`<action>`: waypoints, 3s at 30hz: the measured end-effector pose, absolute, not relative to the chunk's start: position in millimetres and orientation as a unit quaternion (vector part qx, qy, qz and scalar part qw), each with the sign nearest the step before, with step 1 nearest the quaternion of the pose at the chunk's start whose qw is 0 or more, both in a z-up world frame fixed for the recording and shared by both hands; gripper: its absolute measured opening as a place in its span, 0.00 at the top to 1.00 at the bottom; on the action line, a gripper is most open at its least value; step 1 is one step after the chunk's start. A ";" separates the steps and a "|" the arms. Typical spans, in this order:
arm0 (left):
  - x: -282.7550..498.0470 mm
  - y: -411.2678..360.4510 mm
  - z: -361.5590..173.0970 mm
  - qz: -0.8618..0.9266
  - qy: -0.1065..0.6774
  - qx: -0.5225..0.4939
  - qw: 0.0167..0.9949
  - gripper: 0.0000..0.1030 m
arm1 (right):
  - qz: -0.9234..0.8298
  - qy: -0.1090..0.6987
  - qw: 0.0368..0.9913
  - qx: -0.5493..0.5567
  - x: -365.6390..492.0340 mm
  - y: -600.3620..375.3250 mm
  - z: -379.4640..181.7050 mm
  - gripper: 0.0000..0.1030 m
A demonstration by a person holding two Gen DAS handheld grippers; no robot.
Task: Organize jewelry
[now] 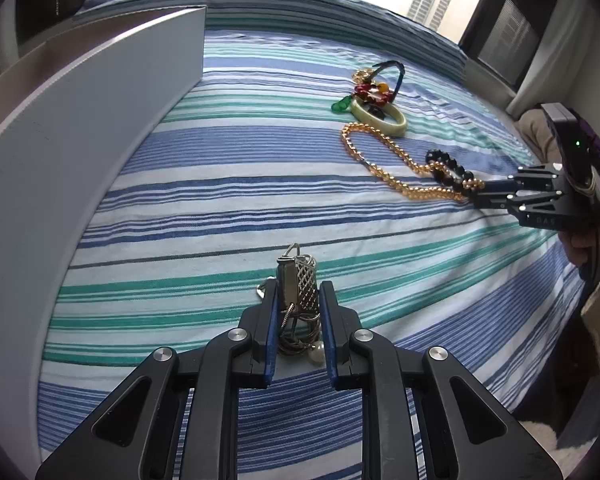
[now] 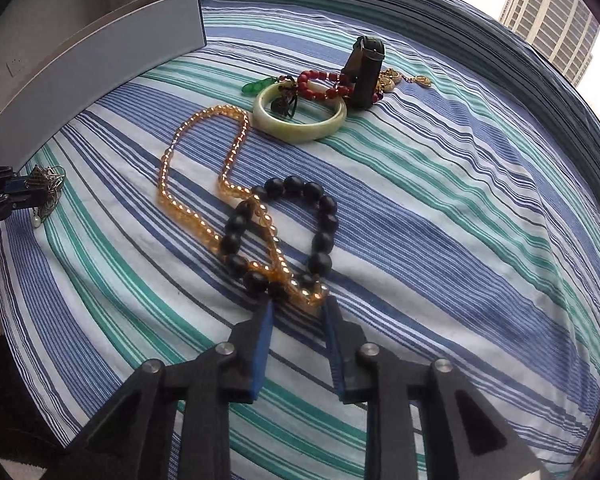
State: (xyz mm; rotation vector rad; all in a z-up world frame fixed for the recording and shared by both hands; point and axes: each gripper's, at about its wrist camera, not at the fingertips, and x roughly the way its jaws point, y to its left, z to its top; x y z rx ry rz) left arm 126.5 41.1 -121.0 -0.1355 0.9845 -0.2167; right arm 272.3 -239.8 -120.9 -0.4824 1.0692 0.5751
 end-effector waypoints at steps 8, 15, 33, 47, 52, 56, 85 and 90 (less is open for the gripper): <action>128.2 39.2 -123.4 -0.105 0.475 -0.064 0.872 0.83 | 0.256 0.466 0.799 -0.283 272.7 -236.7 -118.1 0.65; 127.6 41.8 -124.5 -0.106 0.477 -0.072 0.869 0.83 | 0.286 0.469 0.787 -0.280 279.9 -229.5 -120.1 0.78; 102.3 79.7 -53.2 -0.107 0.440 -0.144 0.880 0.83 | 0.393 0.424 0.813 0.070 248.9 -246.9 -0.9 0.92; 64.6 199.5 61.4 0.058 0.400 -0.126 0.906 0.83 | 0.461 0.324 0.820 0.102 222.7 -110.2 127.1 0.92; 74.6 240.3 54.6 0.128 0.395 -0.119 0.902 0.83 | 0.489 0.326 0.805 0.083 232.4 -25.8 140.8 0.92; 90.8 265.3 30.6 0.169 0.405 -0.126 0.889 0.83 | 0.507 0.338 0.790 0.063 245.6 44.5 130.1 0.92; 71.6 199.3 13.2 0.175 0.346 -0.085 0.918 0.03 | 0.342 0.291 0.891 -0.067 193.7 27.5 54.8 0.25; 77.1 143.0 -2.0 0.090 0.385 -0.107 0.912 0.02 | 0.271 0.273 0.919 -0.081 164.0 -46.9 46.9 0.22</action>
